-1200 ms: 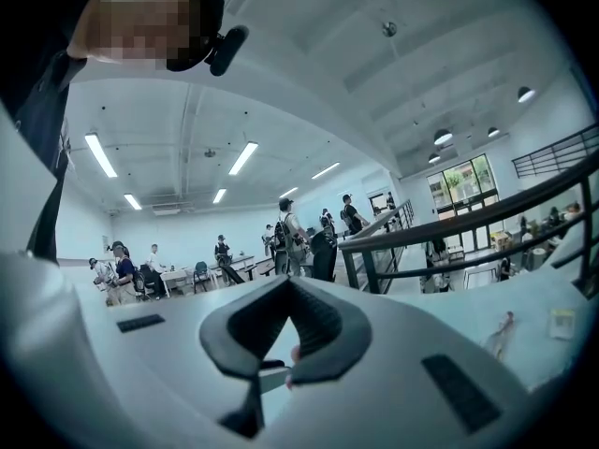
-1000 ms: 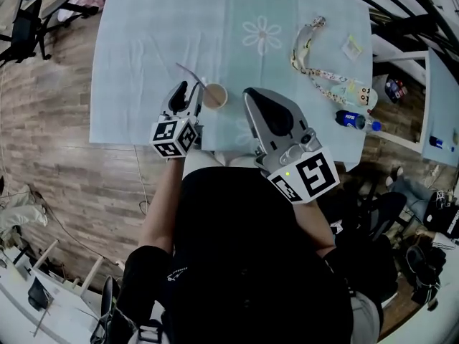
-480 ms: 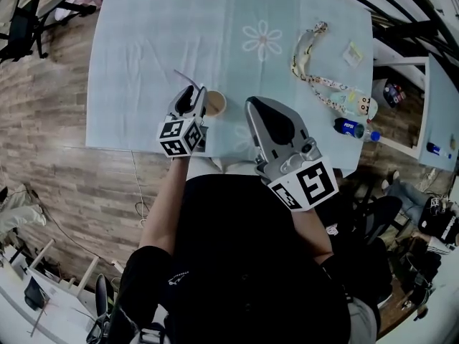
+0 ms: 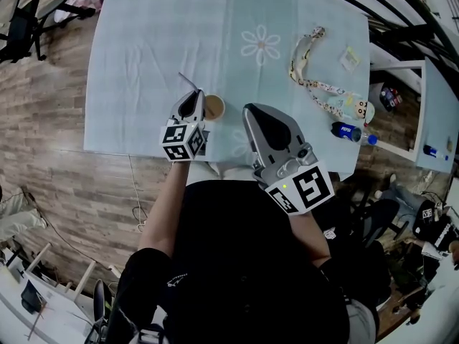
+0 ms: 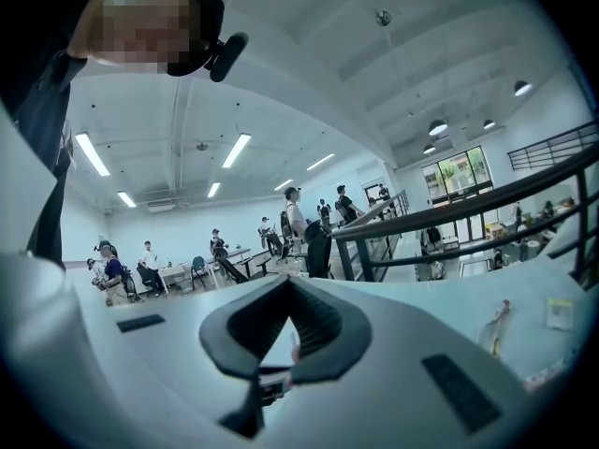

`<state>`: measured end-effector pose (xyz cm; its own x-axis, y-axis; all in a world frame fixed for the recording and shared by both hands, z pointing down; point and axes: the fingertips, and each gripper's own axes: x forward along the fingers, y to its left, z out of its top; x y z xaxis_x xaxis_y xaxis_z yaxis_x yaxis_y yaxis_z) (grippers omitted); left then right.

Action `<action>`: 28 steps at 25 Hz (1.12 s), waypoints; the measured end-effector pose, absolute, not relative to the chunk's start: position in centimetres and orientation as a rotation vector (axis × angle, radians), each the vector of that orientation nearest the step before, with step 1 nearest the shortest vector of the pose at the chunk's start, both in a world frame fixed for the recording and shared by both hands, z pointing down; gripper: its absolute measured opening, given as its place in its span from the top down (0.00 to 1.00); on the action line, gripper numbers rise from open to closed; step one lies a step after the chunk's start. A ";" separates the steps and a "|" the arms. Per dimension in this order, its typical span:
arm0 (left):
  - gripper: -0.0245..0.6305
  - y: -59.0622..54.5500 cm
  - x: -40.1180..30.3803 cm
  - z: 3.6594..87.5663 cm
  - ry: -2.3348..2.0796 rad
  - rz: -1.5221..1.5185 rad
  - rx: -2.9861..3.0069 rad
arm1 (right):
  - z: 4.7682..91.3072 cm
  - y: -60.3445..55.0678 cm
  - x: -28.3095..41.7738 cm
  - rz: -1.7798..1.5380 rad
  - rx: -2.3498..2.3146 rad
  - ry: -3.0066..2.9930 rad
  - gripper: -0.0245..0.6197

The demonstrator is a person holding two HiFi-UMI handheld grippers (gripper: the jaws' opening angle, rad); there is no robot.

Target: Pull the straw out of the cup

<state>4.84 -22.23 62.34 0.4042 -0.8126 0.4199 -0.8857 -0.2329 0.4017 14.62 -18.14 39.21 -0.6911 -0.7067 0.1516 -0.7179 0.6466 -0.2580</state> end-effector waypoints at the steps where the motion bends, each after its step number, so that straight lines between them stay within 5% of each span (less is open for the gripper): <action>1: 0.92 -22.2 4.7 62.0 -1.442 0.154 2.088 | 39.2 -18.0 14.4 0.465 1.218 -2.816 0.95; 28: 0.92 -18.8 -2.7 42.8 -1.359 -0.315 2.403 | 35.5 -11.9 8.2 0.330 1.435 -2.787 0.95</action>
<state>-2.67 -18.77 42.79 0.5121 -0.8588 -0.0160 -0.7783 -0.4718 0.4143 8.19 -11.85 35.49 -0.5855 -0.8061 0.0860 -0.8039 0.5636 -0.1899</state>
